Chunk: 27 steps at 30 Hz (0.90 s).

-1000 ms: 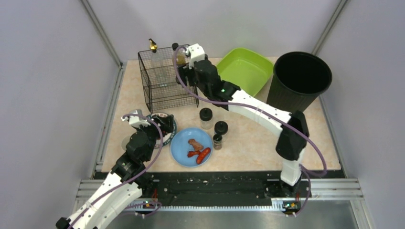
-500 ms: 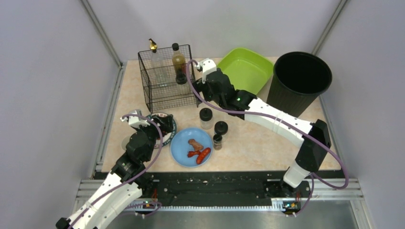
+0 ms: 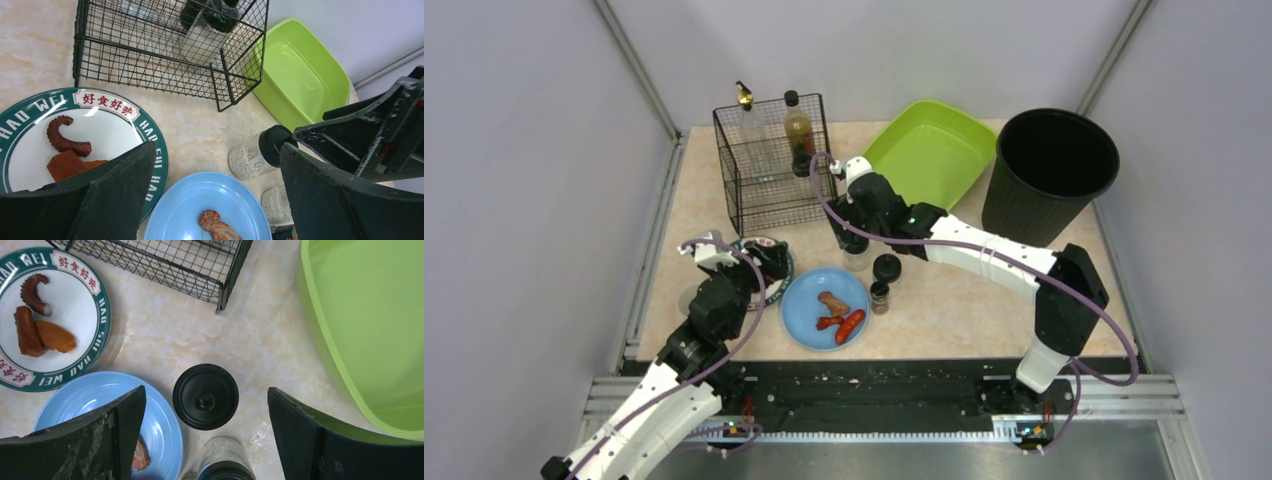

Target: Clear the kitchen counter

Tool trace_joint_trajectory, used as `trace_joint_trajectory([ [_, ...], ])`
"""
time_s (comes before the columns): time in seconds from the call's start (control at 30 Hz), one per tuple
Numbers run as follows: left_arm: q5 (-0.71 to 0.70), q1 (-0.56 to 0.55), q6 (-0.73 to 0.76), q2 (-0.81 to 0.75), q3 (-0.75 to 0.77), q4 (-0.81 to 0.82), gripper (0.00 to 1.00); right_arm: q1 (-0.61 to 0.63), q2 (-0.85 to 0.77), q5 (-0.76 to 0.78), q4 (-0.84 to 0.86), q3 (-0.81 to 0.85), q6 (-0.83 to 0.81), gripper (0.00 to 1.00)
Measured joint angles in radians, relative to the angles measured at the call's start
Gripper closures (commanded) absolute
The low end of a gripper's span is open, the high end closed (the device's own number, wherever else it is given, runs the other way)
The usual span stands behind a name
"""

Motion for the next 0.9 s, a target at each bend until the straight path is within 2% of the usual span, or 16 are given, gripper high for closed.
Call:
trace_joint_trajectory([
  [0.5,-0.004,0.0,0.006,-0.005,-0.032,-0.021,0.01,0.0,0.138,-0.016,0.031,-0.029,0.056,0.11],
  [0.77,-0.039,0.0,0.005,-0.08,-0.045,-0.035,0.01,0.0,0.148,0.008,0.06,-0.073,0.069,0.25],
  [0.9,-0.057,0.0,0.005,-0.112,-0.048,-0.051,0.01,0.0,0.148,0.015,0.064,-0.076,0.073,0.36],
])
